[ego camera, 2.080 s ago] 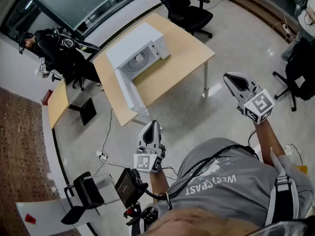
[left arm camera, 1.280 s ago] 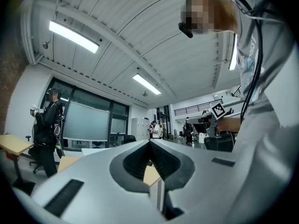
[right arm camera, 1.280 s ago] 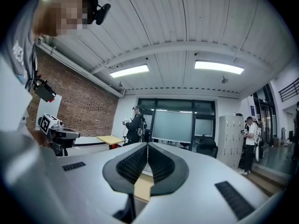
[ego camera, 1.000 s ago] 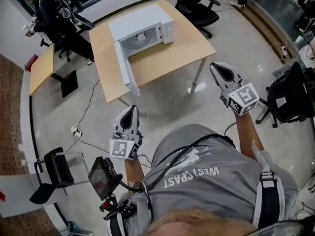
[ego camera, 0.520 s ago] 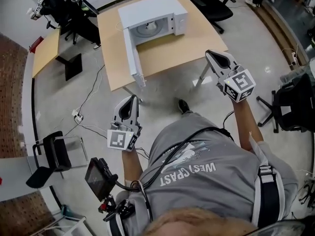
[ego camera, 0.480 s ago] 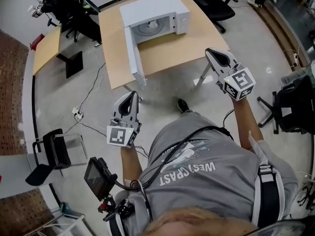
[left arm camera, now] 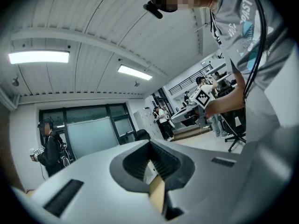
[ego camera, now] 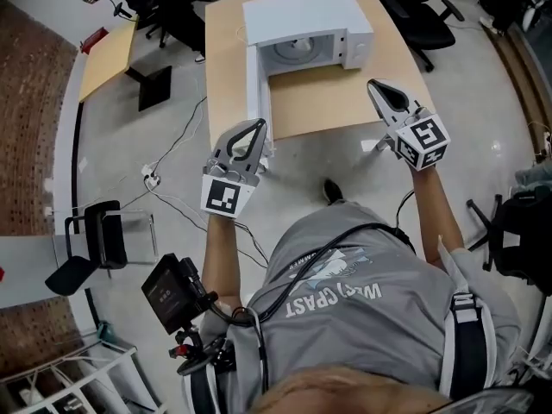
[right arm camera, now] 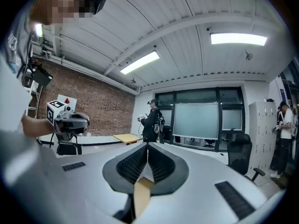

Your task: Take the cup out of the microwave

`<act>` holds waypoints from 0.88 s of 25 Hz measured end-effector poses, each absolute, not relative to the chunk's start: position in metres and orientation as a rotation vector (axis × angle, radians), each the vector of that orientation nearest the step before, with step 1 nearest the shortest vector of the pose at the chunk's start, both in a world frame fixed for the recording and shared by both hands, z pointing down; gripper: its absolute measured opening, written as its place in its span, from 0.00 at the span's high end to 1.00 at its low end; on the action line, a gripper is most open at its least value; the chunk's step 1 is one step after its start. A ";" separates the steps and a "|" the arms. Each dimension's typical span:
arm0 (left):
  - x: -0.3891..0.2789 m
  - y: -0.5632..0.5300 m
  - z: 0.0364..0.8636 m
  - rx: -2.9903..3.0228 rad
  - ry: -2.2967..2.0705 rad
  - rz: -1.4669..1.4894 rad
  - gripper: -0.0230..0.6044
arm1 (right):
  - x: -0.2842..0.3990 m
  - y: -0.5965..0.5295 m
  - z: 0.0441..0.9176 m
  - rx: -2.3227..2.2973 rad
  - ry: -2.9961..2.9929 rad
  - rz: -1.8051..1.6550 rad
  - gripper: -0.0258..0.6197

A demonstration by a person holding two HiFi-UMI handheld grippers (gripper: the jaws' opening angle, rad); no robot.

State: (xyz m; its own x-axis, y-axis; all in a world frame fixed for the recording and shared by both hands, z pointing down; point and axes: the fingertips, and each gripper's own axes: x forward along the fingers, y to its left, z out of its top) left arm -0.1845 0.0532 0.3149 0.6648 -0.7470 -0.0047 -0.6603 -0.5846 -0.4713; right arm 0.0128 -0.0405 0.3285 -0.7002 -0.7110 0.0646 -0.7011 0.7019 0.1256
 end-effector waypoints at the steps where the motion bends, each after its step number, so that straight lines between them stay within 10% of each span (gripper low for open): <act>1: -0.183 0.042 0.314 -2.440 1.099 -0.275 0.89 | 0.011 -0.051 0.330 1.155 -2.796 -0.133 0.94; 22: -0.198 -0.119 0.321 -2.502 1.502 -0.197 0.89 | -0.060 -0.304 0.450 0.880 -2.725 0.037 0.94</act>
